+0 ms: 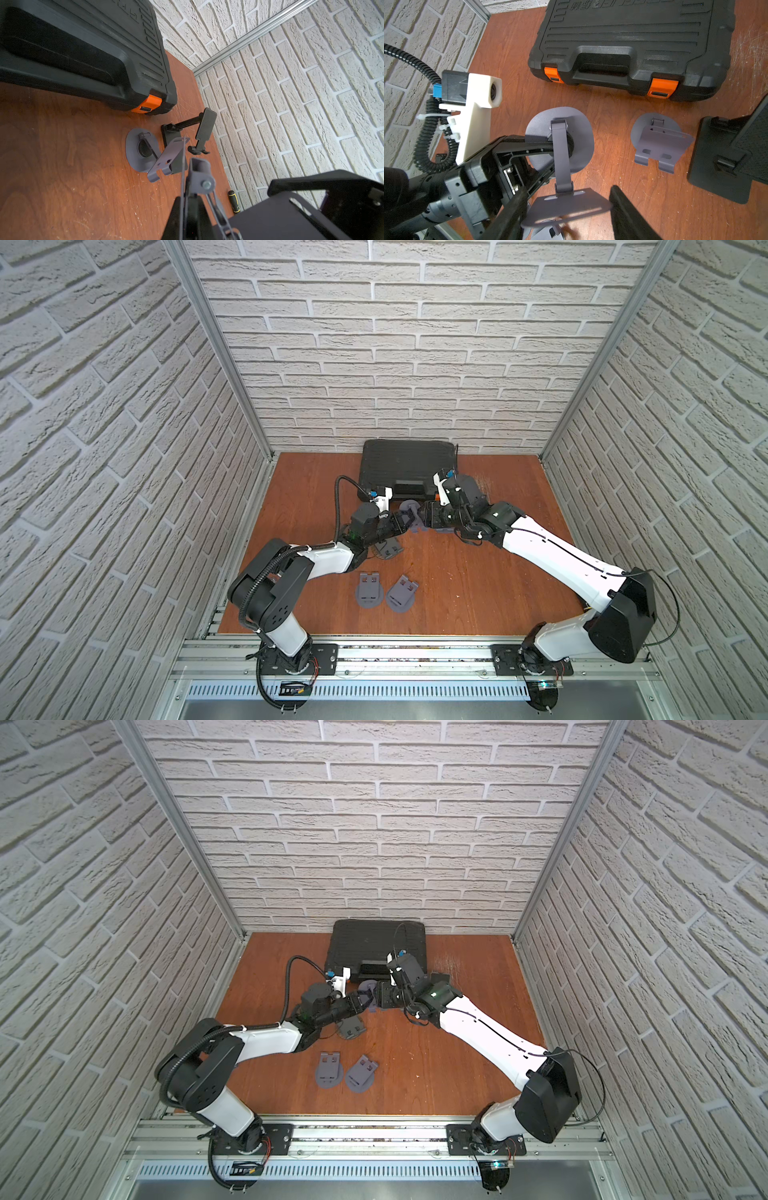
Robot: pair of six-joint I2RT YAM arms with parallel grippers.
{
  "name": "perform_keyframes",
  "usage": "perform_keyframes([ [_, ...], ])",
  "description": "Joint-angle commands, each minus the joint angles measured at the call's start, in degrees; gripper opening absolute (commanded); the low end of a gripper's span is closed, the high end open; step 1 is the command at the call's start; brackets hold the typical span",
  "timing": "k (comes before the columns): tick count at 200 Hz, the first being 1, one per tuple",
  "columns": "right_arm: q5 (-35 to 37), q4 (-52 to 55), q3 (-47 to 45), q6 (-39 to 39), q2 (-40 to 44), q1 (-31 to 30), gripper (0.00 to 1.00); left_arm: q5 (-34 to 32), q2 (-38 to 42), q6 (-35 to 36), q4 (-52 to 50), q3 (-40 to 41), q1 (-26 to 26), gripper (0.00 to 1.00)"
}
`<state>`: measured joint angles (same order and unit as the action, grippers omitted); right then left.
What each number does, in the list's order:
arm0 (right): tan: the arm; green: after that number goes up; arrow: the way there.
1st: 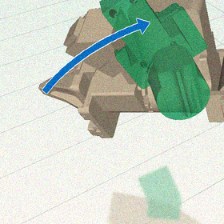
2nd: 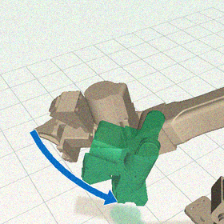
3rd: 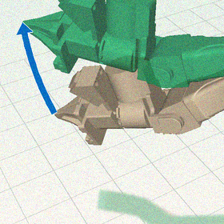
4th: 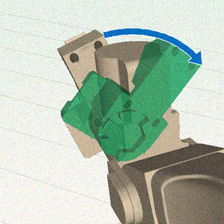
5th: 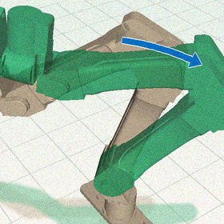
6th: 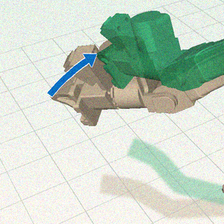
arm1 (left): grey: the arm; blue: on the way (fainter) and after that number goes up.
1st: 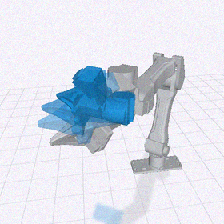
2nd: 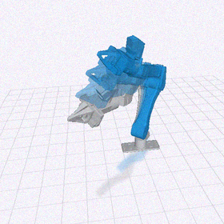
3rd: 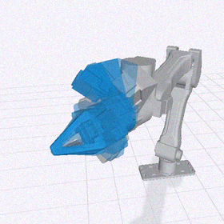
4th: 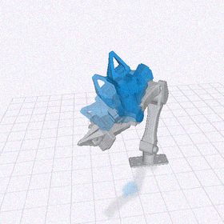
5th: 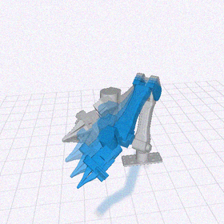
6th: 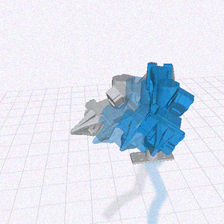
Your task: Open the phone stand
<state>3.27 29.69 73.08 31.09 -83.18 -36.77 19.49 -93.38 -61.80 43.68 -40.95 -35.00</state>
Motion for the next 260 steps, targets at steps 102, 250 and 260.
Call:
perform_keyframes([
  [102,-6.37,7.44,7.08,-1.56,-0.24,-2.43,0.69,-4.83,0.94,-4.02,6.69,0.17,2.95,0.0],
  [250,-6.53,3.22,7.6,-7.2,-1.82,1.04,0.75,-0.18,-0.14,-6.76,7.56,-1.78,3.01,0.0],
  [260,-7.01,2.83,8.05,-7.4,-2.68,1.46,0.75,-0.15,-0.04,-6.75,7.61,-1.58,2.89,0.0],
])
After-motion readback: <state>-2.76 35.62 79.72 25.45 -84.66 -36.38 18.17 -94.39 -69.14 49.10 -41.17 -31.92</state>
